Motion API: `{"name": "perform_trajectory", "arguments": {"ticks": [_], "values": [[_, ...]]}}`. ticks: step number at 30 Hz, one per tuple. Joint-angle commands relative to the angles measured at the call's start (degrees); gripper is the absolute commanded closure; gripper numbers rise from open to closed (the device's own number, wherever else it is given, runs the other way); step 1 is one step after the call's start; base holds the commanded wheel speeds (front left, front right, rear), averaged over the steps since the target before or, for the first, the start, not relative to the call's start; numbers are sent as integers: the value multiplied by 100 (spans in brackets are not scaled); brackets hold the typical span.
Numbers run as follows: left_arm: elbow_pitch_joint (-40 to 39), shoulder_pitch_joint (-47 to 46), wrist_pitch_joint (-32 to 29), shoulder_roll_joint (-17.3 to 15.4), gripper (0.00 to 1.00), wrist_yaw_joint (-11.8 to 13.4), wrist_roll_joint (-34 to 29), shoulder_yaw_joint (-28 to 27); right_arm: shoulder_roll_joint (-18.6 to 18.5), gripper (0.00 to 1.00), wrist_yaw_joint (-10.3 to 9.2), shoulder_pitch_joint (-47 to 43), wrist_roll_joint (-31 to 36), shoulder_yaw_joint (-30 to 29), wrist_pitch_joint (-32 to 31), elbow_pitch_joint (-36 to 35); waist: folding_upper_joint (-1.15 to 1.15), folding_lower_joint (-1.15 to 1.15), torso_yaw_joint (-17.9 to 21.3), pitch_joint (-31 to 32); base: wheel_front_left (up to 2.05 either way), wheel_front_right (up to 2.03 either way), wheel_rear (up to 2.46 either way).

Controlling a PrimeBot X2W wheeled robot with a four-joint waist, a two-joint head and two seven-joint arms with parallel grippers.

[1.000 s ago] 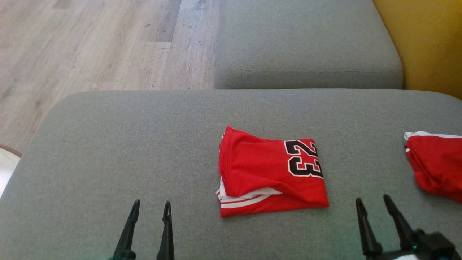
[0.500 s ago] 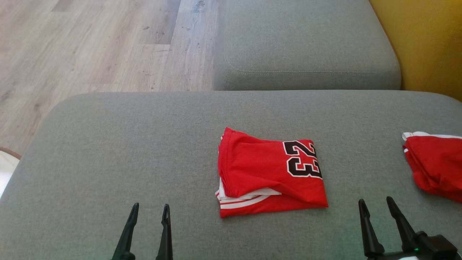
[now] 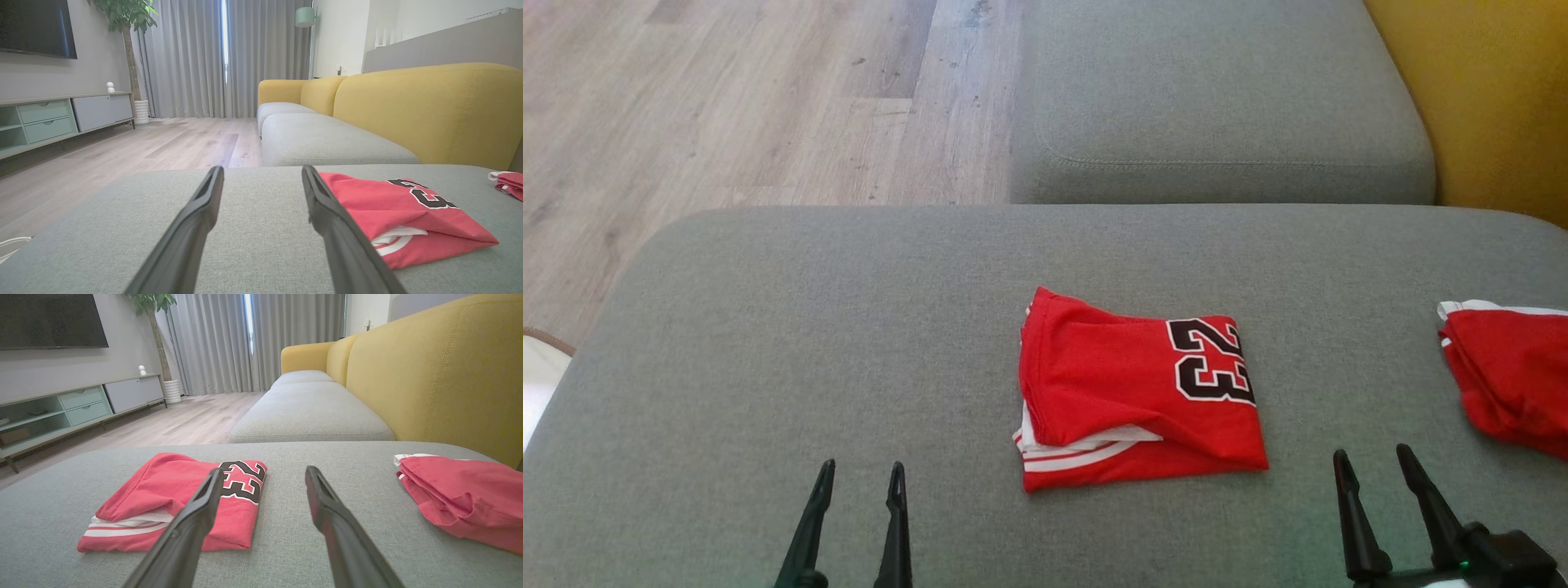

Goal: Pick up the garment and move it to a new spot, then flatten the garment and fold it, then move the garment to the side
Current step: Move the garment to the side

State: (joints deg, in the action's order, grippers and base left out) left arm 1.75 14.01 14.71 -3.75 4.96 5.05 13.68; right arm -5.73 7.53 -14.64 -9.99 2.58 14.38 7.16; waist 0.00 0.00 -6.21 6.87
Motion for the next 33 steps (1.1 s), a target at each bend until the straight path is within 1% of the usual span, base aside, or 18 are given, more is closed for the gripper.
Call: {"name": "perform_trajectory", "arguments": {"ticks": [1, 7, 11, 14, 16, 20, 21, 24, 28, 33], "values": [[-169, -250, 29, 87, 0, -7, -3, -181, -98, 0, -4, 295, 63, 100, 62, -193, 0, 0, -15, -6, 0, 0, 0], [-190, -267, 29, 87, 0, 23, 14, -135, -138, 0, -4, 328, 7, 139, 62, -153, 0, 0, -67, -69, 0, 0, 0], [-196, -292, 29, 87, 0, 18, 6, -65, -241, 0, -4, 510, -28, 210, 62, -61, 0, 0, -132, -194, 0, 0, 0], [-121, -320, 29, 87, 0, 80, -48, -45, -327, 0, -4, 733, -62, 274, 62, 99, 0, 0, -196, -326, 0, 0, 0], [-119, -339, 29, 87, 0, 120, 132, -37, -381, 0, -4, 914, -126, 352, 62, 283, 0, 0, -235, -416, 0, 0, 0], [-93, -399, 29, 87, 0, 107, 392, 25, -525, 0, -4, 1346, -321, 526, 62, 926, 0, 0, -336, -590, 0, 0, 0], [-75, -415, 29, 87, 0, 62, 456, 59, -541, 0, -4, 1475, -427, 573, 38, 1144, 0, 0, -357, -625, 0, 0, 0], [-151, -492, 29, 87, 0, 17, 513, 99, -600, 0, -4, 1902, -652, 593, -270, 1748, 0, 0, -420, -725, 0, 0, 0], [-217, -534, 29, 87, 0, -139, 552, 195, -563, 0, -4, 2421, -926, 652, -780, 2433, 0, 0, -479, -850, 0, 0, 0], [-372, -639, 29, 87, 0, -228, 417, 273, -428, 0, -4, 2990, -1440, 761, -997, 3143, 0, 0, -512, -994, 0, 0, 0]]}}
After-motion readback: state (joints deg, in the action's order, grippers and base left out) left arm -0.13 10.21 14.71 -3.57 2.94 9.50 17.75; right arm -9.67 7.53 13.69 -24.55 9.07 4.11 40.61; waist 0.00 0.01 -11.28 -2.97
